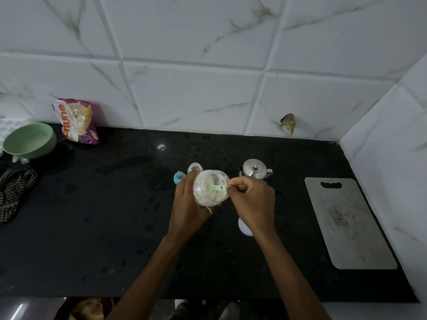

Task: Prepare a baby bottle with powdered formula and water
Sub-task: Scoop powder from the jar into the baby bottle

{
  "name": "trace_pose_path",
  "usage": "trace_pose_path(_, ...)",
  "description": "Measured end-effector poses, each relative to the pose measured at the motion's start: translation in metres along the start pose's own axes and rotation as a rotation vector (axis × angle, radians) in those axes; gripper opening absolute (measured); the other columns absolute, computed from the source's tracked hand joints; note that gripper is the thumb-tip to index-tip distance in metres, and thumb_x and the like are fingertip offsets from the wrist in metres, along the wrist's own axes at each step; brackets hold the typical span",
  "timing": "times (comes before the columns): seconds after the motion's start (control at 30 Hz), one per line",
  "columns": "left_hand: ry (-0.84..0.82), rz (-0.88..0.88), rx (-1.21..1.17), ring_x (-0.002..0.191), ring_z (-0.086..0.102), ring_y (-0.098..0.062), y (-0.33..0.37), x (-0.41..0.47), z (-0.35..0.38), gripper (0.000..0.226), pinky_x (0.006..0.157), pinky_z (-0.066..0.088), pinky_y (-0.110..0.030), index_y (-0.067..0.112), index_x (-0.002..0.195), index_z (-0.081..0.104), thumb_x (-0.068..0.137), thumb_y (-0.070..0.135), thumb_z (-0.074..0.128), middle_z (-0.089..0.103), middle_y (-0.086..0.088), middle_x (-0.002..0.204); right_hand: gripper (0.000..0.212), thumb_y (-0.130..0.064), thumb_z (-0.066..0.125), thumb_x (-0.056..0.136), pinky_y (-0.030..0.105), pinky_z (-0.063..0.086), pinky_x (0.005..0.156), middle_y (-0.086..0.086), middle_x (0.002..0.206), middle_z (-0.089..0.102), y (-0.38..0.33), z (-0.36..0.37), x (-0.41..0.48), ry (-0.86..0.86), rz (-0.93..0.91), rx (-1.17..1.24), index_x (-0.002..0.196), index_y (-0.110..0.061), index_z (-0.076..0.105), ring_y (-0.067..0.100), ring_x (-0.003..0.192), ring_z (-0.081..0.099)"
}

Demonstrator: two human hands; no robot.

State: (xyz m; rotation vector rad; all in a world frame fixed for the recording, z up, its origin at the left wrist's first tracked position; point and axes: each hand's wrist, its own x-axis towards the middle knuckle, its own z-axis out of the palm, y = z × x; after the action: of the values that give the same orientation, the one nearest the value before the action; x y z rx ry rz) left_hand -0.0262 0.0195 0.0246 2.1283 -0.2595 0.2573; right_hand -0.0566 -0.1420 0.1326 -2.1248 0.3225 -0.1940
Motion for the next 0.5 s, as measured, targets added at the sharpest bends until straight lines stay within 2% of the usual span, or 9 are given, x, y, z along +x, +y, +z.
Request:
trace_pose_path(0.13,-0.021,-0.016,0.023,0.126,0.062,-0.027,-0.004,0.004,0.002,0.075,0.111,0.046,-0.042,0.007,0.132,0.064,0.076,0.049,0.091,0.065,-0.005,0.132,0.013,-0.013,0.076,0.083,0.019,0.055,0.071,-0.013,0.073,0.076,0.001,-0.005,0.005,-0.026,0.114,0.108,0.085,-0.025,0.081,-0.002,0.072,0.071)
trace_pose_path(0.27,0.041,0.004,0.002,0.13,0.055,-0.013,0.007,0.001,0.0,0.081,0.118,0.032,-0.018,0.003,0.134,0.061,0.068,0.028,0.099,0.063,-0.006,0.136,0.016,-0.01,0.076,0.084,0.026,0.06,0.069,-0.008,0.071,0.076,0.001,-0.01,0.007,-0.013,0.196,0.227,0.081,-0.026,0.079,0.006,0.071,0.072)
trace_pose_path(0.4,0.04,-0.038,-0.012,0.131,0.055,-0.013,0.008,0.004,0.003,0.082,0.112,0.04,-0.021,0.012,0.137,0.06,0.067,0.034,0.097,0.06,0.003,0.137,0.017,-0.004,0.073,0.085,0.024,0.06,0.065,-0.002,0.073,0.077,-0.001,-0.018,0.01,-0.005,0.257,0.321,0.084,-0.021,0.079,0.012,0.074,0.075)
trace_pose_path(0.5,0.092,-0.101,-0.075,0.128,0.057,-0.01,0.012,0.003,0.01,0.083,0.102,0.053,-0.031,0.022,0.137,0.057,0.064,0.028,0.097,0.057,0.013,0.135,0.017,-0.001,0.072,0.085,0.023,0.059,0.065,0.001,0.076,0.078,-0.001,-0.025,0.014,-0.002,0.306,0.408,0.085,-0.017,0.079,0.015,0.076,0.077)
